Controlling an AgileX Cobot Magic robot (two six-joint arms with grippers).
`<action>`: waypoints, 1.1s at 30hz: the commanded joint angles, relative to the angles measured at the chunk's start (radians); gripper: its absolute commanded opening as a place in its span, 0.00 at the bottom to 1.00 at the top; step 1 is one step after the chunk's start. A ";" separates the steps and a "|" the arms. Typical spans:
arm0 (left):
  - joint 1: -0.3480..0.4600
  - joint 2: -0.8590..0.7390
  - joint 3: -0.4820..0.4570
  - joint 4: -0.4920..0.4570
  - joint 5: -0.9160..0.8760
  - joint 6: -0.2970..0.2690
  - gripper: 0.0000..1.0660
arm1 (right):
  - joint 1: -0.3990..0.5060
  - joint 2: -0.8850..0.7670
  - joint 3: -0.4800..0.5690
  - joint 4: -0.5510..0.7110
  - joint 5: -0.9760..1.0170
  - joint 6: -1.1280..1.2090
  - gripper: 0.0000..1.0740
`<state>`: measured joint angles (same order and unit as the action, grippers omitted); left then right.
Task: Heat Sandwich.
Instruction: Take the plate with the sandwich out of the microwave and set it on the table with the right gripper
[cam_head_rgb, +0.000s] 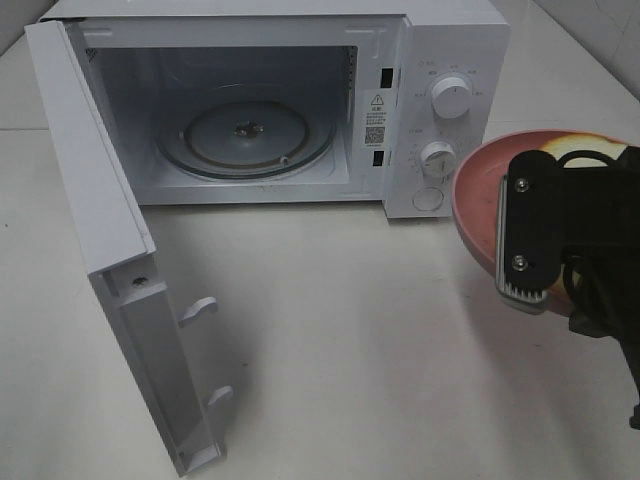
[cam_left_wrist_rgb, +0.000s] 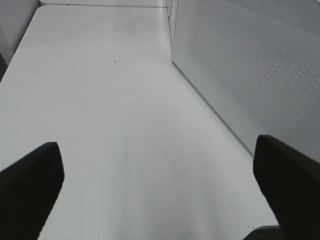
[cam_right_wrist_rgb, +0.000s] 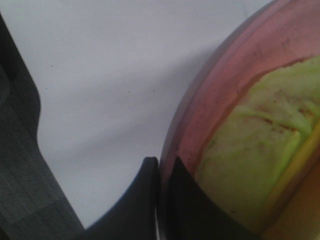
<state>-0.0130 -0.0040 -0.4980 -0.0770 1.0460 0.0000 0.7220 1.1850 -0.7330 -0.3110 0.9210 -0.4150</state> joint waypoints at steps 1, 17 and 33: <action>0.002 -0.023 0.005 -0.001 -0.013 0.000 0.92 | 0.005 -0.010 0.002 -0.029 0.025 0.117 0.00; 0.002 -0.023 0.005 -0.001 -0.013 0.000 0.92 | 0.001 -0.010 0.002 -0.042 0.050 0.415 0.00; 0.002 -0.023 0.005 -0.001 -0.013 0.000 0.92 | -0.222 -0.007 0.002 -0.042 -0.055 0.410 0.00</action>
<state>-0.0130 -0.0040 -0.4980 -0.0770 1.0460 0.0000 0.5250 1.1850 -0.7330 -0.3260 0.8870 -0.0100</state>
